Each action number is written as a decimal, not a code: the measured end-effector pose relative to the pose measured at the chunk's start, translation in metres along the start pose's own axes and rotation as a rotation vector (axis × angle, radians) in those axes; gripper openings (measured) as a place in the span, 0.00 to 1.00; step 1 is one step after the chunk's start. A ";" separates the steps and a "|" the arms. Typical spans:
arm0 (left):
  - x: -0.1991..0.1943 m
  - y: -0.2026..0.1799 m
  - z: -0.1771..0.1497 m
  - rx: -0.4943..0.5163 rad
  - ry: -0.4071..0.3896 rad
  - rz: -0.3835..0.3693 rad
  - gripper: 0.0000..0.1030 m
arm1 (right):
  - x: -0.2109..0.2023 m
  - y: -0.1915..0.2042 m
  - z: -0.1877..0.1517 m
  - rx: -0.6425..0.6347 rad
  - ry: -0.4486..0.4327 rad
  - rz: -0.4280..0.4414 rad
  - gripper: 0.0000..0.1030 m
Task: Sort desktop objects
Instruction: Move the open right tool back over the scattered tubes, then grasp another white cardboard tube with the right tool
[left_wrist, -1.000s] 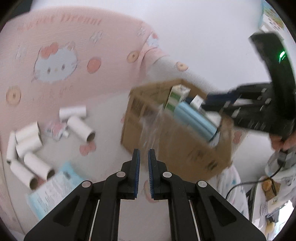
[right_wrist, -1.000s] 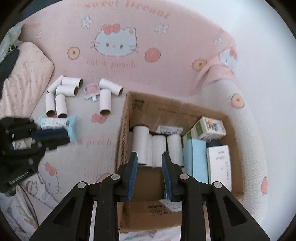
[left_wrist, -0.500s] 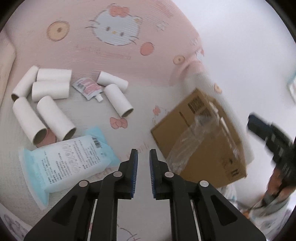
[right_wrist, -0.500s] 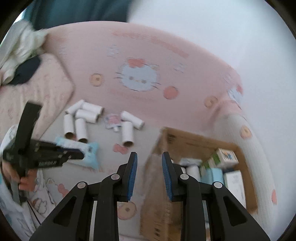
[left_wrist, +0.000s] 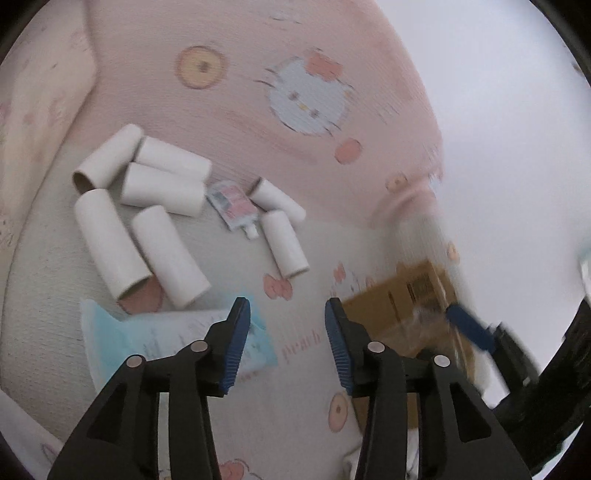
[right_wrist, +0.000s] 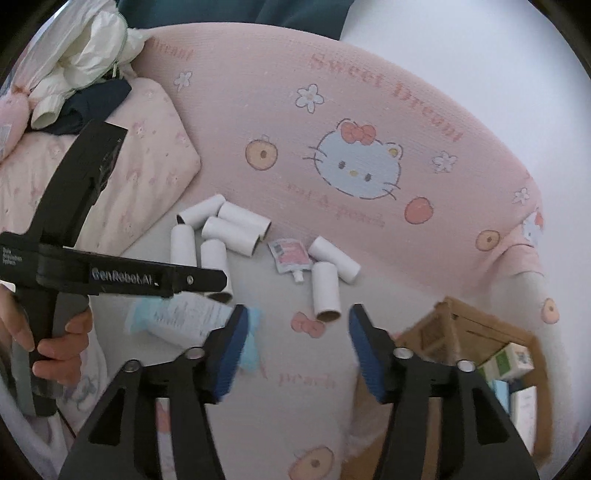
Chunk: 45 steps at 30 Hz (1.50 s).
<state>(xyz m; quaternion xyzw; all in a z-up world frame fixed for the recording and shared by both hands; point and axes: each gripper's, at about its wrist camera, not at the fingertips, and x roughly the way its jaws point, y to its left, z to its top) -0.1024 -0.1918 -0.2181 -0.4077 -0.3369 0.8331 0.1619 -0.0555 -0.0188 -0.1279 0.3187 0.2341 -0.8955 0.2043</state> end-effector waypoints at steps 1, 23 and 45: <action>0.000 0.008 0.005 -0.040 -0.008 -0.007 0.45 | 0.006 0.000 0.001 0.014 -0.001 0.017 0.56; 0.055 0.074 0.022 -0.368 0.068 0.068 0.43 | 0.154 0.005 0.011 0.194 0.286 0.370 0.56; 0.080 0.114 0.031 -0.523 0.073 0.113 0.43 | 0.249 0.041 0.020 0.142 0.497 0.544 0.46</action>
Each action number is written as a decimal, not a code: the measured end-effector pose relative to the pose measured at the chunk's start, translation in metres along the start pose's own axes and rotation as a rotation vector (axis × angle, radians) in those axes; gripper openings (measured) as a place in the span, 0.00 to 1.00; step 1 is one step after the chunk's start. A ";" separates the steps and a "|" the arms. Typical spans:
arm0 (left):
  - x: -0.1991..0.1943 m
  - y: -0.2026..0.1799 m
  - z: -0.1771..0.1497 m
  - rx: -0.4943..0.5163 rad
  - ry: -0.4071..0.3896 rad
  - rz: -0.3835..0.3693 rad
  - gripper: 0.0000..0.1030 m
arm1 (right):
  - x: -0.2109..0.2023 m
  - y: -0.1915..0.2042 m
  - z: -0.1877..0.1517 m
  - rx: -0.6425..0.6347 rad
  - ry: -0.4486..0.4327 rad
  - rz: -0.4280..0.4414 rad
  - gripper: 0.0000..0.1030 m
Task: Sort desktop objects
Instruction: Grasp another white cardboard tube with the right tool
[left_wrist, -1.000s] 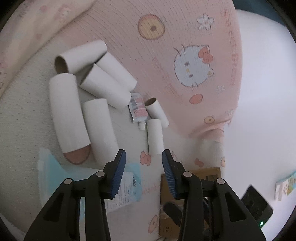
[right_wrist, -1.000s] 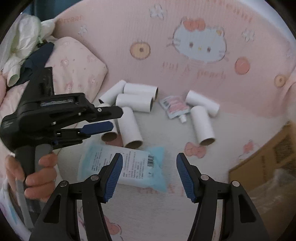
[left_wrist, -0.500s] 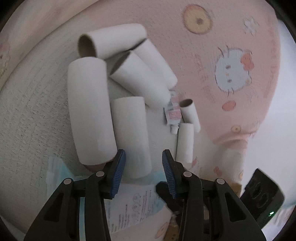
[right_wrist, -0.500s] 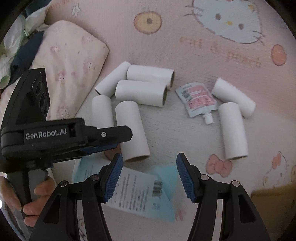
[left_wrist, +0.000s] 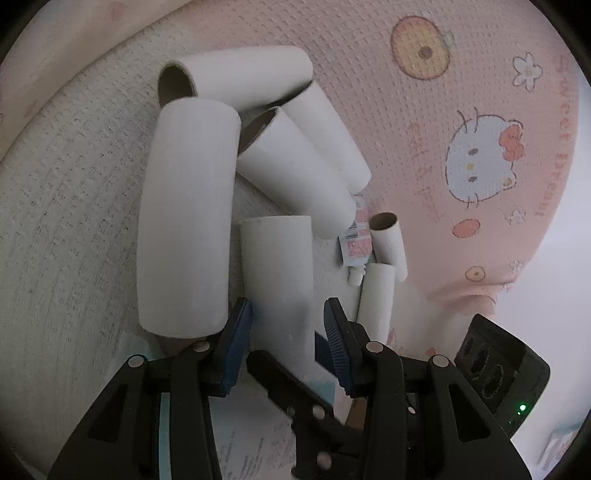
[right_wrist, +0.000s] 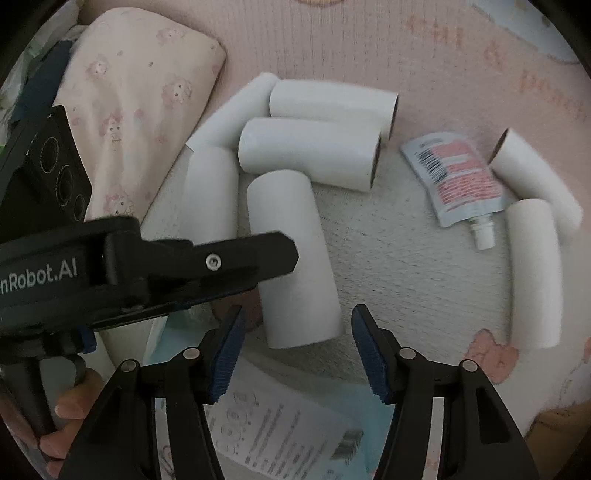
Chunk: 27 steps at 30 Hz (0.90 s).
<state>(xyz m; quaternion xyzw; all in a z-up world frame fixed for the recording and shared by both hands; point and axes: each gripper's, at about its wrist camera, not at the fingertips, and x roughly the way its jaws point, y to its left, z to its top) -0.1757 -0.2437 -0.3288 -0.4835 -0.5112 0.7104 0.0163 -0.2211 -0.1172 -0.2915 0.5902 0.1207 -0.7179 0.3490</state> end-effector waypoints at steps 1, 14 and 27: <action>0.001 0.000 0.000 0.002 0.001 0.001 0.43 | 0.002 -0.001 0.001 0.005 0.004 -0.001 0.42; -0.003 -0.016 -0.003 0.090 -0.032 -0.028 0.43 | -0.021 0.016 -0.003 -0.097 -0.055 -0.070 0.40; -0.038 -0.043 -0.042 0.272 -0.033 -0.127 0.43 | -0.084 0.020 -0.027 -0.099 -0.166 -0.181 0.40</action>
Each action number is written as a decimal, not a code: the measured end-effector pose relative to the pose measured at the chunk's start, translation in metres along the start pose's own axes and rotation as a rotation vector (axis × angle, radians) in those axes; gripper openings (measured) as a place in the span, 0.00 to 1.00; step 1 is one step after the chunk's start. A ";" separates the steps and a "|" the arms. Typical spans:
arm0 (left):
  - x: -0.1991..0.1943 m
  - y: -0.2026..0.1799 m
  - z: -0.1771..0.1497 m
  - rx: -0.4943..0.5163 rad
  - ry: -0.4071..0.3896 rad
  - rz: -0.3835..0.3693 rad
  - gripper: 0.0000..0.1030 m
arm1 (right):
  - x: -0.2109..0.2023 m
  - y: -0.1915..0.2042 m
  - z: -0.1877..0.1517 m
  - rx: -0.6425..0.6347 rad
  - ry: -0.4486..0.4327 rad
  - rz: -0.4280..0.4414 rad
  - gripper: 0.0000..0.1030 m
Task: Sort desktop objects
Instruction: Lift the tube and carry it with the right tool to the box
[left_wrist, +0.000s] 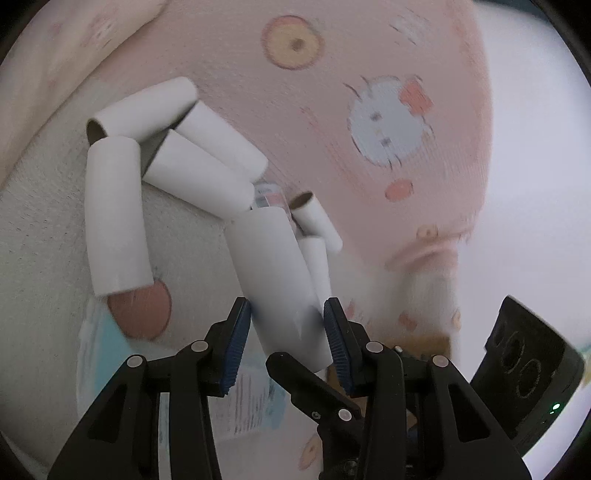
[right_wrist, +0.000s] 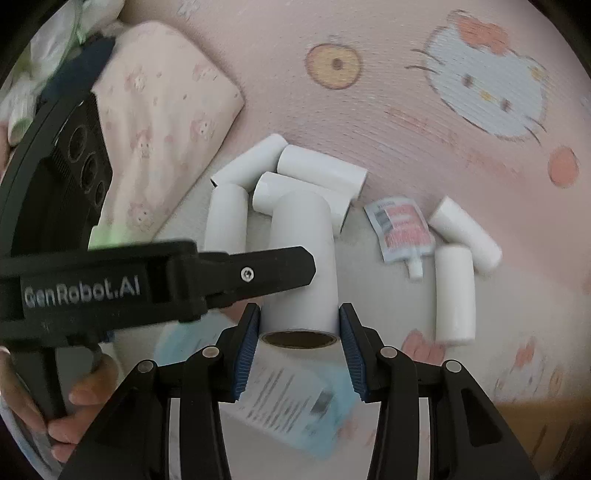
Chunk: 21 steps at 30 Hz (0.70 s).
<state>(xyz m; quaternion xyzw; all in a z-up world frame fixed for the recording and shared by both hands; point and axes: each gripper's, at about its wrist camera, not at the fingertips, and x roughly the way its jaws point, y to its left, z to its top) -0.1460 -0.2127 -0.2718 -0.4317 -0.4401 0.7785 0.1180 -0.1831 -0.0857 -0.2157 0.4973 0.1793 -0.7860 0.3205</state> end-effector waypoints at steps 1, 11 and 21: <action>-0.002 -0.003 -0.004 0.017 0.006 0.009 0.43 | -0.004 0.002 -0.006 0.011 -0.006 -0.005 0.40; -0.020 -0.002 -0.039 0.022 0.106 0.001 0.43 | -0.024 0.014 -0.059 0.159 -0.036 0.059 0.40; -0.027 -0.012 -0.046 0.118 0.085 0.127 0.44 | -0.015 0.016 -0.084 0.252 -0.003 0.104 0.40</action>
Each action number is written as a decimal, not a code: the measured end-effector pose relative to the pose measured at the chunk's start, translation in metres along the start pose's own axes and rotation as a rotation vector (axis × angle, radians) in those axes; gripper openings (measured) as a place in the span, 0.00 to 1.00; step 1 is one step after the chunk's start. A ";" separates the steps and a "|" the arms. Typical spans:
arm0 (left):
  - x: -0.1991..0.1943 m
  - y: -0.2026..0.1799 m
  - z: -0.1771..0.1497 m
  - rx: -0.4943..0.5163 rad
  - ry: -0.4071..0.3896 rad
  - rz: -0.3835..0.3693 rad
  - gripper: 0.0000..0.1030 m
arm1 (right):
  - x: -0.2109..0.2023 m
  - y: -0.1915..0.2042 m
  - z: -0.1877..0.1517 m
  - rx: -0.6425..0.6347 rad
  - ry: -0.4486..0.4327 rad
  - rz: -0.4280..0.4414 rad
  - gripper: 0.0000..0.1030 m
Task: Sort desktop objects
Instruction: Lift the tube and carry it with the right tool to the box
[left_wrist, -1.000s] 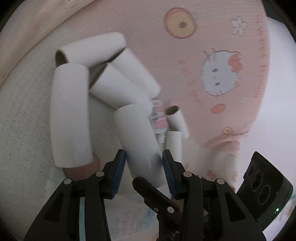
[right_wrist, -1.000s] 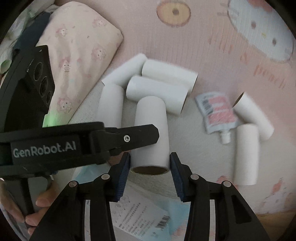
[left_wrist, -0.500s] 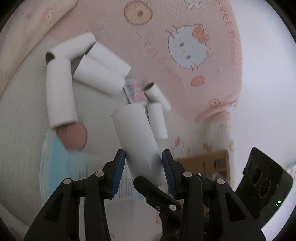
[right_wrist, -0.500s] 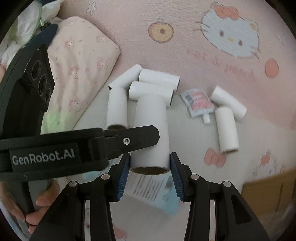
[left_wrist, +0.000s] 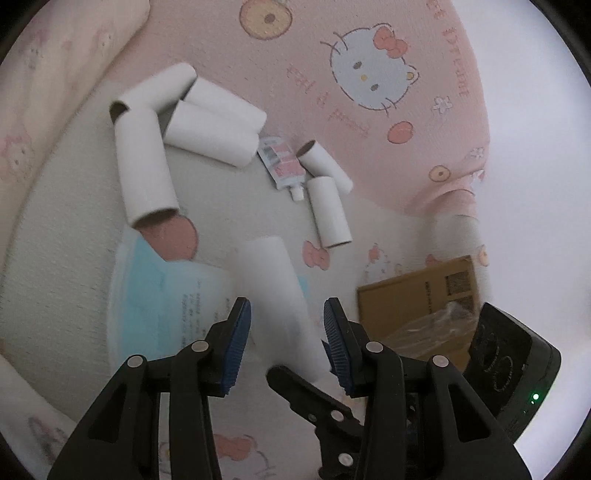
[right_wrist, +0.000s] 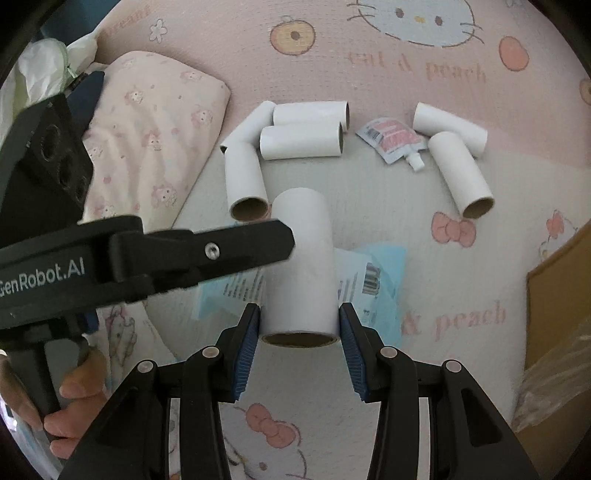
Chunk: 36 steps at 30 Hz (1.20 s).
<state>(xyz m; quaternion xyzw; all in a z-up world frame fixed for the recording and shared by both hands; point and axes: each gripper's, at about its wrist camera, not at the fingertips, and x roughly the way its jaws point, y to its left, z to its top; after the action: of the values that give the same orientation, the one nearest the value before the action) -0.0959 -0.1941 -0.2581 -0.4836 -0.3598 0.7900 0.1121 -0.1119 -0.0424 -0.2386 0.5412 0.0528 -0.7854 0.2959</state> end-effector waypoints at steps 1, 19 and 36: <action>0.002 0.004 0.001 -0.020 0.015 -0.007 0.44 | 0.000 0.000 -0.001 0.001 0.004 0.005 0.40; 0.034 0.007 0.004 -0.028 0.134 -0.001 0.45 | 0.013 0.003 -0.018 -0.039 0.065 0.000 0.40; 0.028 -0.010 -0.001 0.089 0.102 -0.005 0.45 | 0.014 0.000 -0.009 0.010 0.013 0.005 0.40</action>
<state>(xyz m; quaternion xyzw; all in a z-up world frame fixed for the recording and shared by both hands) -0.1114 -0.1722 -0.2707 -0.5168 -0.3195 0.7793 0.1537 -0.1077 -0.0445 -0.2545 0.5480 0.0495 -0.7811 0.2951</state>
